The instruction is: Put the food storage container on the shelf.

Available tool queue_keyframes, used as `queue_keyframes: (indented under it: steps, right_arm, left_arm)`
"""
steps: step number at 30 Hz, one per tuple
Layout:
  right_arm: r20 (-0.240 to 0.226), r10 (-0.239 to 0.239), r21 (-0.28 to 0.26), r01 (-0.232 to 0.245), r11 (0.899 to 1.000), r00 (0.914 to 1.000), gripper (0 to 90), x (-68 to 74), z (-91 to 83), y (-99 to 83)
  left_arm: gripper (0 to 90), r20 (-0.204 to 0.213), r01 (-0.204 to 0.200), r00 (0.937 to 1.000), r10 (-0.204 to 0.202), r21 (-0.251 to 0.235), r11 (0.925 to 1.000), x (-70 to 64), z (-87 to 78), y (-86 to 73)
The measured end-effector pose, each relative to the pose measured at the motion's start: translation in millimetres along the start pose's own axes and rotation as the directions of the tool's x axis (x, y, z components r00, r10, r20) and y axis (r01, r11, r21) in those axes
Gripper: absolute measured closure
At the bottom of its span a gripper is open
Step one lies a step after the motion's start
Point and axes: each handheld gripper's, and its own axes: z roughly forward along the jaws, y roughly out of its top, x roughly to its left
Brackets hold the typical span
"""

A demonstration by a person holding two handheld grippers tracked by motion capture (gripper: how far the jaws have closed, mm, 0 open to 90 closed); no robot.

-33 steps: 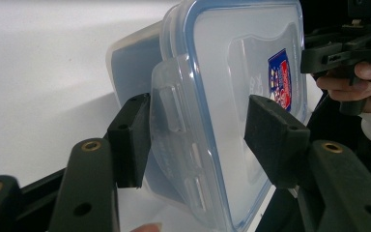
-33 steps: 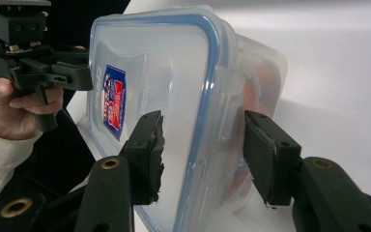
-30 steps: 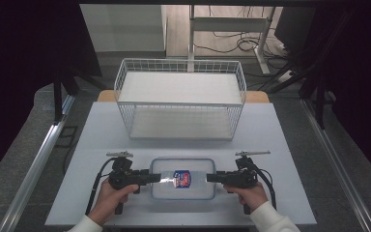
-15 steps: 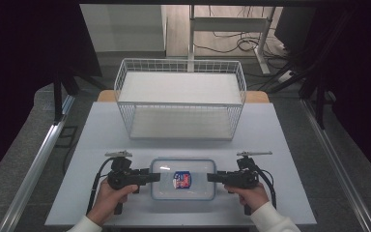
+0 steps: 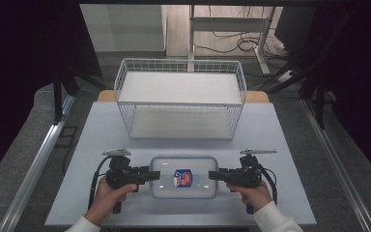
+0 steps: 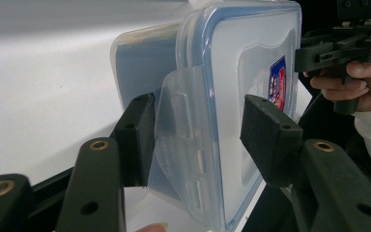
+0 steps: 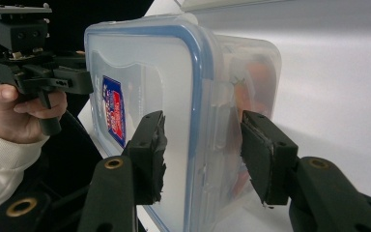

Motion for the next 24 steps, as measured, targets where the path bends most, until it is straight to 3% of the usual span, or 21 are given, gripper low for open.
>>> queue_keyframes:
  steps: [14, 24]
  right_arm:
    - [0.003, -0.016, -0.013, 0.017, 1.000, 0.9999, 52.3, -0.2, -3.8, 5.3]
    - [0.020, -0.050, -0.040, 0.051, 0.998, 0.9986, 52.3, -8.1, -0.4, 24.1]
  left_arm:
    - [48.0, -0.001, -0.015, 0.9999, 0.015, -0.007, 0.9999, -1.3, 1.7, 7.6]
    - [47.5, -0.006, -0.038, 0.9992, 0.038, -0.017, 0.9991, 11.2, 9.7, 30.9]
